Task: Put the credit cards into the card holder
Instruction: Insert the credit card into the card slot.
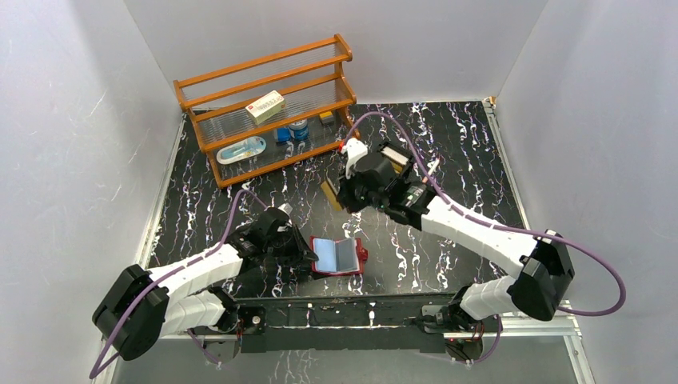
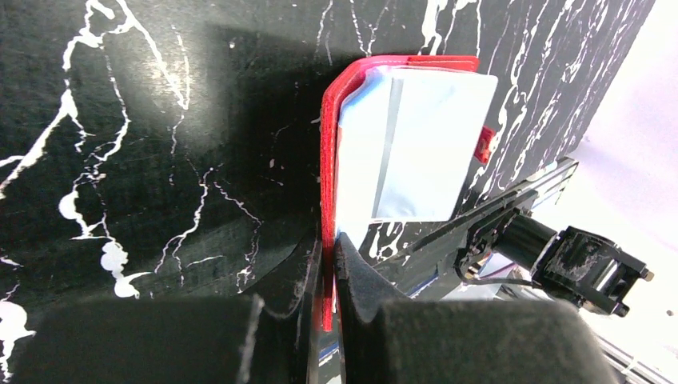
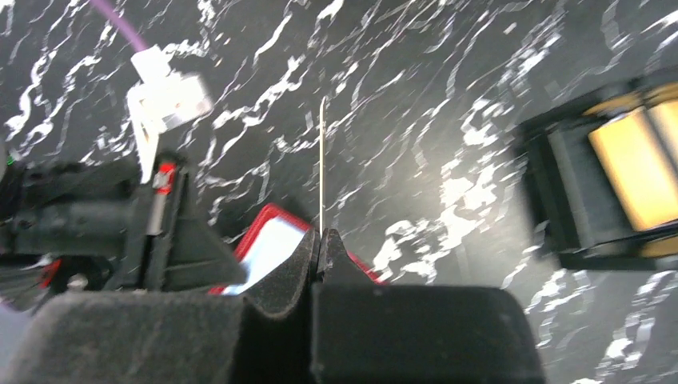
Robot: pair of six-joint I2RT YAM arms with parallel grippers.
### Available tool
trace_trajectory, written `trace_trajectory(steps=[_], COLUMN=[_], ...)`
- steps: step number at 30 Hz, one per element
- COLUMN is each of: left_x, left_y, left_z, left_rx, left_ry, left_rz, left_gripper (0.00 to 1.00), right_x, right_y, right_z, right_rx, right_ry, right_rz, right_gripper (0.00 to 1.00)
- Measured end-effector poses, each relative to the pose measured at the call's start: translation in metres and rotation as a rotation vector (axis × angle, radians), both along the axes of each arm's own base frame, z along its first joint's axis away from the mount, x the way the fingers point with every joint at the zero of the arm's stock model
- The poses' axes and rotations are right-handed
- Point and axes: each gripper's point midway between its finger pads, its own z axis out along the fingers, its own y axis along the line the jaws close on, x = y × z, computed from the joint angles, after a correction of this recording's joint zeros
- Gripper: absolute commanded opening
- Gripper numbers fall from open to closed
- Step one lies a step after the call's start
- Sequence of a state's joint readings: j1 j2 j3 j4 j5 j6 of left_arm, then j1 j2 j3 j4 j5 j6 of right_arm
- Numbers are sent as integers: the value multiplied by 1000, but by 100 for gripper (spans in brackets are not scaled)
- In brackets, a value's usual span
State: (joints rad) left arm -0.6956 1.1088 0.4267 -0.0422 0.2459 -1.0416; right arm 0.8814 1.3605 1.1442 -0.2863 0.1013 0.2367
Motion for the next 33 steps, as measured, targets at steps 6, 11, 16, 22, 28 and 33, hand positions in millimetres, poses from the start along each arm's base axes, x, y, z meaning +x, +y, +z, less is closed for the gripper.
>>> trace_trajectory(steps=[6, 11, 16, 22, 28, 33], left_x=[-2, -1, -1, -5, -10, -10], left_y=[4, 5, 5, 9, 14, 15], left_z=[-8, -8, -10, -18, -27, -27], left_rx=[8, 9, 13, 27, 43, 48], left_ry=[21, 18, 21, 38, 51, 46], left_rz=[34, 40, 40, 40, 38, 35], left_gripper=[0, 0, 0, 2, 1, 2], right_x=[-47, -67, -88, -98, -102, -100], right_y=[27, 36, 29, 18, 10, 13], right_z=[-27, -48, -93, -123, -138, -136], right_rx=[97, 170, 172, 156, 157, 181], right_ry=[211, 349, 493, 571, 604, 605], right_rz=[-30, -83, -154, -224, -269, -280], right_gripper=[0, 0, 0, 0, 0, 0])
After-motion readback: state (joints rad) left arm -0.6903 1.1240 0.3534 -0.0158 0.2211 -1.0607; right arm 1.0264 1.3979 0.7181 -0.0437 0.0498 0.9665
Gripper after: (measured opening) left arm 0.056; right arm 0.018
